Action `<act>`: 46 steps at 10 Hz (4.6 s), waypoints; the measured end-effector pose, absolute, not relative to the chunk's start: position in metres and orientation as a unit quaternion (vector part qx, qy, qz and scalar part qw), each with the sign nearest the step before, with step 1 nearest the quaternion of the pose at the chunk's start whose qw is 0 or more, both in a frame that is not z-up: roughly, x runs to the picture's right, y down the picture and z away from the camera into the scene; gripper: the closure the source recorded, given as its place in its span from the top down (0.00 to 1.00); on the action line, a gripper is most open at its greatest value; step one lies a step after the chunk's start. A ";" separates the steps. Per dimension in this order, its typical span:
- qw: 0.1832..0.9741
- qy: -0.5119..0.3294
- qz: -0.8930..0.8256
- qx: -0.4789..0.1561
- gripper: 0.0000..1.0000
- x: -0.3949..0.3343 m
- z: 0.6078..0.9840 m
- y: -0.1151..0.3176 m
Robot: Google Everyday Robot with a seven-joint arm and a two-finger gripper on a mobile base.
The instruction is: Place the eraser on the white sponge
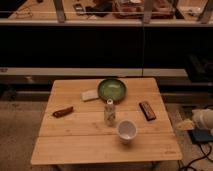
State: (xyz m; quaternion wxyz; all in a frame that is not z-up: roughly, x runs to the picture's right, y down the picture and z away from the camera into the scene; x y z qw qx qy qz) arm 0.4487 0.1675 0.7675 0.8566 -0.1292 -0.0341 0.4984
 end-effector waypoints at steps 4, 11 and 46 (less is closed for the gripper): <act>0.857 -0.034 0.498 -0.129 0.80 0.449 0.767 0.167; 0.882 -0.028 0.457 -0.115 0.80 0.402 0.778 0.157; 0.896 -0.075 0.420 -0.125 0.00 0.255 0.856 0.041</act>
